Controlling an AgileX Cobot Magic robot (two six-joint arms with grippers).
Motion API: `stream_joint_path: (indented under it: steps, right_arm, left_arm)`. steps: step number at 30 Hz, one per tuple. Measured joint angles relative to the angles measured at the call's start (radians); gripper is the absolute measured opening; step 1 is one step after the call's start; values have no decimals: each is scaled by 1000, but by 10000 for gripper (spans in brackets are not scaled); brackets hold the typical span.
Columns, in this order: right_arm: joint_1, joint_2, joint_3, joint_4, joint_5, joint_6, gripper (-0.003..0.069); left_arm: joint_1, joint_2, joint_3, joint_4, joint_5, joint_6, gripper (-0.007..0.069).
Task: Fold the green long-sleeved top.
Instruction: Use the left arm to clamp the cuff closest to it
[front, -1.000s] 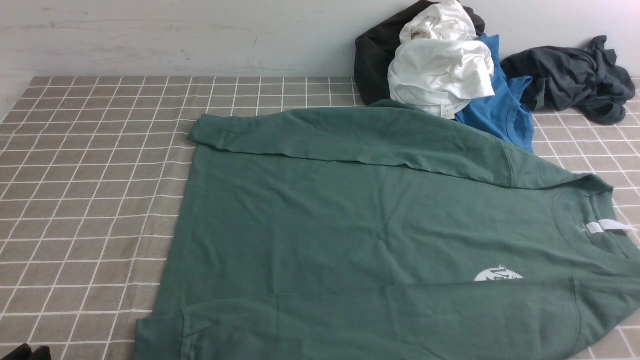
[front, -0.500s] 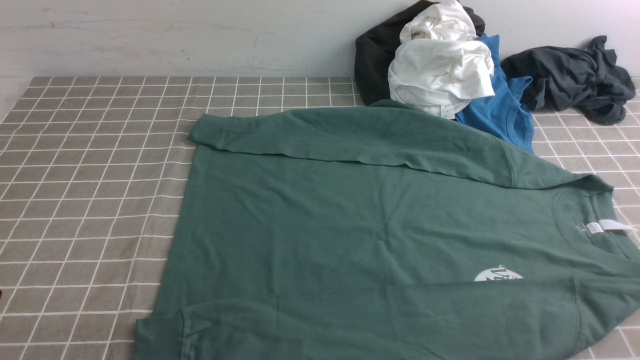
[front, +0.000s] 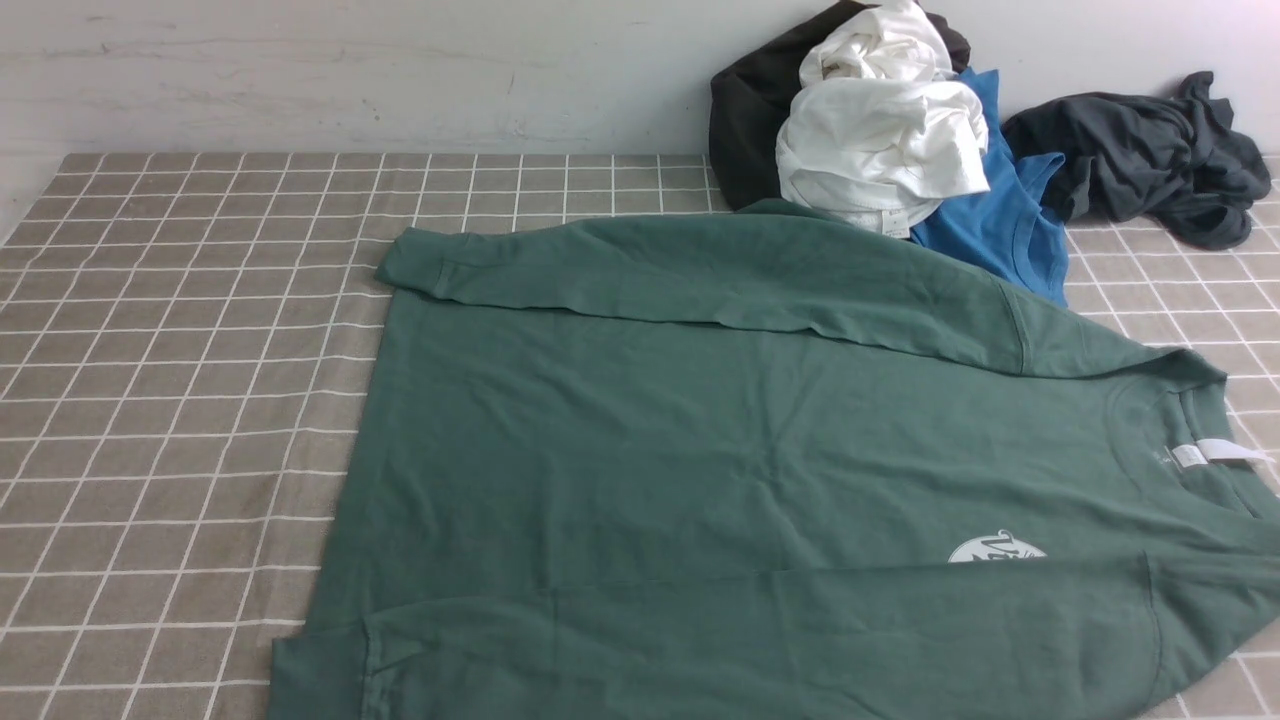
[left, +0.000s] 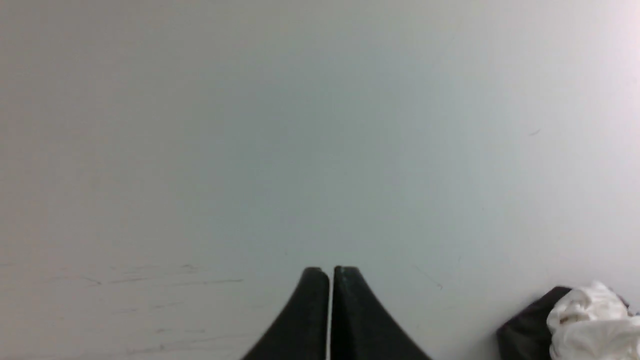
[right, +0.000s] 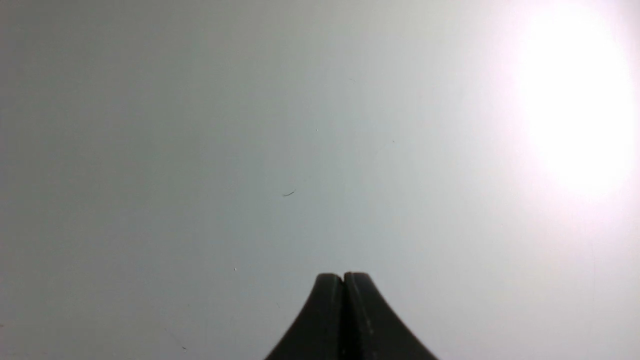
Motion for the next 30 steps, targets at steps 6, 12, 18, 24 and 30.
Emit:
stream_joint_path:
  steps: [6, 12, 18, 24, 30]
  right_arm:
    - [0, 297, -225, -20, 425, -2, -11]
    - [31, 537, -229, 59, 911, -69, -11]
    - [154, 634, -213, 122, 903, -164, -11]
    - [248, 642, -213, 106, 820, -177, -10]
    - [272, 642, -213, 82, 817, -177, -10]
  left_arm:
    - [0, 351, -146, -43, 308, 12, -8]
    - [0, 688, -158, -234, 726, 54, -7]
    - [0, 967, -160, -256, 705, 112, 64]
    - [0, 1159, -163, -253, 576, 110, 269]
    - [0, 1269, -164, -258, 489, 110, 309]
